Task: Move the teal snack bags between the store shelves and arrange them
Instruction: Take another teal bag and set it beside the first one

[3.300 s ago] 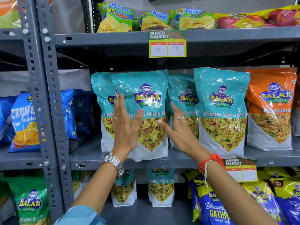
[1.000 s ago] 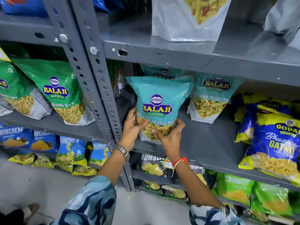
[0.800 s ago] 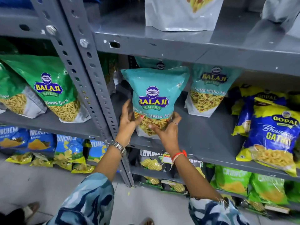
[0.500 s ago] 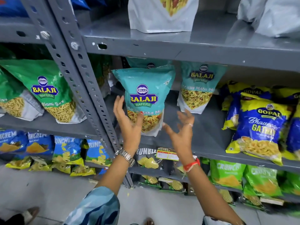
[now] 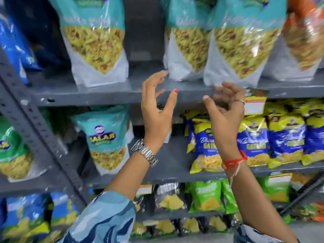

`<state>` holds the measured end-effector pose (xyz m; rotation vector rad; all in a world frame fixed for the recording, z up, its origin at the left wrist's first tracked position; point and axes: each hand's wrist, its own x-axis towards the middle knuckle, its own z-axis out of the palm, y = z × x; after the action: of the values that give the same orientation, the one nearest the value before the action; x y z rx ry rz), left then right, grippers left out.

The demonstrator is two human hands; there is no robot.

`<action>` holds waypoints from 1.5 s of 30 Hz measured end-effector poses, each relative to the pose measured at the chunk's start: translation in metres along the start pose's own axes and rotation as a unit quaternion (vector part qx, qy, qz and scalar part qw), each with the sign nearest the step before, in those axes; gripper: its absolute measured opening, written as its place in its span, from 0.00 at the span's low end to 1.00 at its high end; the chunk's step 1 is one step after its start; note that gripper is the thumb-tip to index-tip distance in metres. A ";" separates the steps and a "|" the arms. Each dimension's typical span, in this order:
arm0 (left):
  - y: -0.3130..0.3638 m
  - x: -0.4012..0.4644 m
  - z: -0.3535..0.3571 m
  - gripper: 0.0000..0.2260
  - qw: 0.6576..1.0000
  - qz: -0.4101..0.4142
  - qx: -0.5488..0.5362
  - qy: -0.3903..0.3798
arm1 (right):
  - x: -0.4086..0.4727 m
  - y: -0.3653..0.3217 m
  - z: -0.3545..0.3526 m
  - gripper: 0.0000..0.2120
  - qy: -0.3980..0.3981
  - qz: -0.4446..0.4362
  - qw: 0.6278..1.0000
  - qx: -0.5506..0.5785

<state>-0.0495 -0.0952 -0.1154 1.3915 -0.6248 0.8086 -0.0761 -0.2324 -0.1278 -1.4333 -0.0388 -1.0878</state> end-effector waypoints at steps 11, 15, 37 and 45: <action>0.010 0.060 0.121 0.25 0.989 -0.125 -0.054 -0.059 | 0.119 -0.012 -0.060 0.32 0.017 -0.019 0.995 -0.099; 0.011 0.067 0.134 0.35 0.983 -0.159 -0.053 -0.076 | 0.129 -0.016 -0.064 0.36 -0.094 0.060 0.990 -0.085; 0.060 0.020 0.064 0.25 0.987 -0.119 -0.108 -0.001 | 0.059 -0.048 -0.062 0.36 -0.148 0.015 0.982 -0.117; 0.030 -0.045 -0.009 0.32 0.988 -0.133 -0.072 -0.005 | -0.022 -0.009 -0.046 0.37 -0.179 0.046 0.978 -0.097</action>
<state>-0.1007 -0.0917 -0.1341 1.3127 -0.4832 0.5332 -0.1203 -0.2542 -0.1445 -1.7779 -0.1253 -0.7629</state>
